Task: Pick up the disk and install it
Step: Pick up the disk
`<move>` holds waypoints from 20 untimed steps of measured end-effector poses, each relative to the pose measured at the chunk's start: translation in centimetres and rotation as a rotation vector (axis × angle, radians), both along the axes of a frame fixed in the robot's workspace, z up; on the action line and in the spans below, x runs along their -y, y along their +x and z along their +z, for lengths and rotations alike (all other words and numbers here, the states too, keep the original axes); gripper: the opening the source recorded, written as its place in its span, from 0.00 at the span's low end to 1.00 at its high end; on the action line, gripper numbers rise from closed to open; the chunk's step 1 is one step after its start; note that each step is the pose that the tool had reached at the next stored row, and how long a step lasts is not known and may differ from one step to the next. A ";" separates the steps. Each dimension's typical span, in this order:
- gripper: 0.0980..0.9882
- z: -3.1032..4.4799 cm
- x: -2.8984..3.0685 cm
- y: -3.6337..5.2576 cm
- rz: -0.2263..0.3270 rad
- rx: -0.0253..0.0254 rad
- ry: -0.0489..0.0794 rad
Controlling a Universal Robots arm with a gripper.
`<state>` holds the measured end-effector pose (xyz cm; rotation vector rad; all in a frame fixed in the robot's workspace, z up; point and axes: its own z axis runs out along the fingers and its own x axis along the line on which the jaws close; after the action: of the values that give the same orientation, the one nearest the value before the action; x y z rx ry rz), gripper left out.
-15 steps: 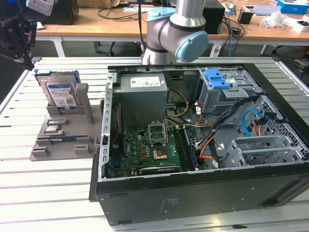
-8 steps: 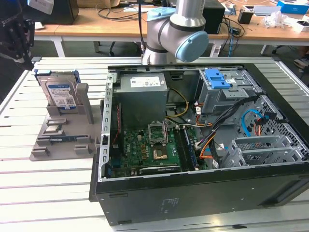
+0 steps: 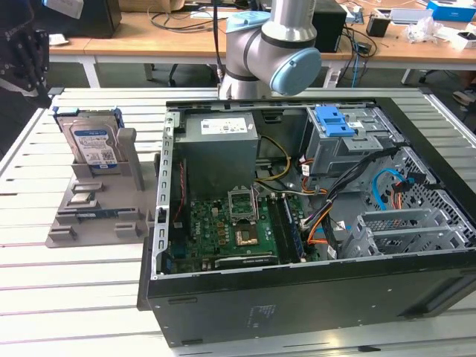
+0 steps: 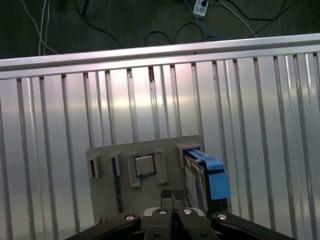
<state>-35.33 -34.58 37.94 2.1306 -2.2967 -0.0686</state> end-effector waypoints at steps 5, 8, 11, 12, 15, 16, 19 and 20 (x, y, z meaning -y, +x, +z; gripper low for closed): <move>0.01 0.00 0.00 0.00 0.094 0.0000 0.000; 0.01 0.00 0.00 0.00 0.154 0.0000 0.000; 0.01 0.00 0.00 0.00 0.191 0.0000 0.000; 0.01 0.00 0.00 0.00 0.204 0.0000 0.000; 0.01 0.00 0.00 0.00 0.262 0.0000 0.000; 0.01 0.00 0.00 0.00 0.274 0.0000 0.000; 0.01 0.00 0.00 0.00 0.313 0.0000 0.000; 0.01 0.00 0.00 0.00 0.325 0.0000 0.000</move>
<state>-35.33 -34.58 37.94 2.4688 -1.9174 -0.0654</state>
